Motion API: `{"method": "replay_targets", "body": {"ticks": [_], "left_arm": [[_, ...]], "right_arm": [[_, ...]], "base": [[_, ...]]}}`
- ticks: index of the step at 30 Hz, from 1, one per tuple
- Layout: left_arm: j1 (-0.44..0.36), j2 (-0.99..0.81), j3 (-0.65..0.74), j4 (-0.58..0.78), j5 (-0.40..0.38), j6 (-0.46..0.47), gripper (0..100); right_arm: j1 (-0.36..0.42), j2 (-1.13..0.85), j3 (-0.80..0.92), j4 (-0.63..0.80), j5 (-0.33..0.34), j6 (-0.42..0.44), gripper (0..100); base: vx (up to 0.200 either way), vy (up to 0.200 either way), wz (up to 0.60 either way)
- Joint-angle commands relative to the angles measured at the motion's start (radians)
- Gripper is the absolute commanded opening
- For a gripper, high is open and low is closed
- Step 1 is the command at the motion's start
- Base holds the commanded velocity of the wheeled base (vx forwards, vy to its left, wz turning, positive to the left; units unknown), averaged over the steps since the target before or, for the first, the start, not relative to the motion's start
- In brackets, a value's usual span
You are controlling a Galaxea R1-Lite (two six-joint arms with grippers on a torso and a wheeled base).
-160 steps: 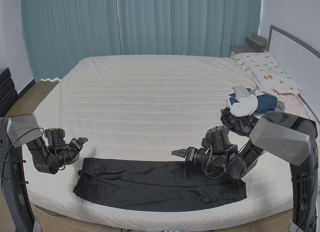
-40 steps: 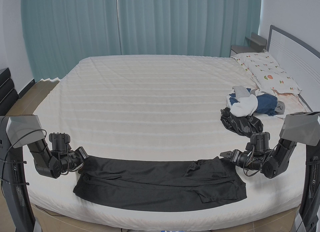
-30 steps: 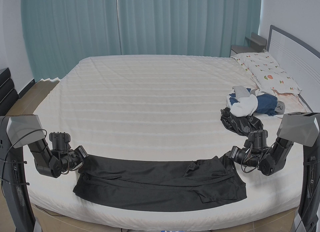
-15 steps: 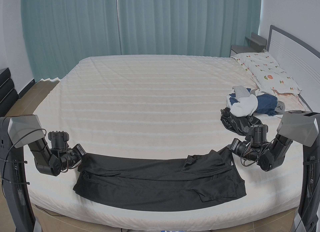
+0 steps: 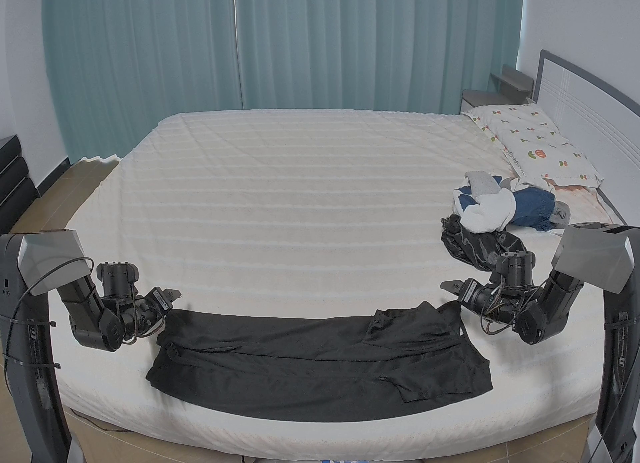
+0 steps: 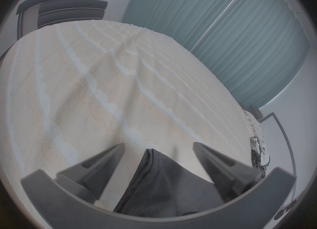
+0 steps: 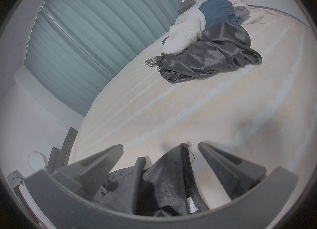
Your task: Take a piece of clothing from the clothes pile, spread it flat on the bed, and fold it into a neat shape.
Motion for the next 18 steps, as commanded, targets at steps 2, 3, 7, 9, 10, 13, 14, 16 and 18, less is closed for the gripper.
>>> {"method": "replay_targets", "body": {"ticks": [2, 3, 7, 9, 10, 13, 14, 16, 18], "left_arm": [[0.015, -0.081, 0.023, 0.017, -0.003, -0.002, 100], [0.017, -0.11, 0.04, 0.033, -0.012, -0.002, 100], [0.008, -0.21, 0.086, 0.171, -0.05, 0.024, 100], [-0.012, -0.241, 0.093, 0.244, -0.063, 0.04, 100], [-0.02, -0.247, 0.095, 0.272, -0.063, 0.047, 100], [-0.043, -0.244, 0.095, 0.333, -0.055, 0.065, 100], [-0.047, -0.239, 0.095, 0.343, -0.054, 0.068, 100], [-0.049, -0.235, 0.097, 0.35, -0.054, 0.068, 100], [-0.052, -0.235, 0.097, 0.356, -0.052, 0.068, 100]], "right_arm": [[-0.003, -0.096, 0.073, -0.001, 0.001, 0.0, 100], [0.001, -0.117, 0.096, 0.001, 0.001, 0.0, 100], [0.024, -0.186, 0.187, -0.001, 0.001, 0.002, 100], [0.034, -0.209, 0.222, -0.002, 0.001, 0.004, 100], [0.037, -0.217, 0.237, -0.001, 0.001, 0.004, 100], [0.051, -0.241, 0.277, -0.001, -0.001, 0.016, 100], [0.057, -0.246, 0.286, -0.001, -0.004, 0.03, 100], [0.071, -0.252, 0.297, 0.001, -0.01, 0.056, 100], [0.085, -0.249, 0.305, 0.001, -0.03, 0.071, 100]], "base": [[0.0, 0.0, 0.0], [0.0, 0.0, 0.0], [0.0, 0.0, 0.0], [0.0, 0.0, 0.0], [0.0, 0.0, 0.0], [0.0, 0.0, 0.0], [0.0, 0.0, 0.0], [0.0, 0.0, 0.0], [0.0, 0.0, 0.0]]}}
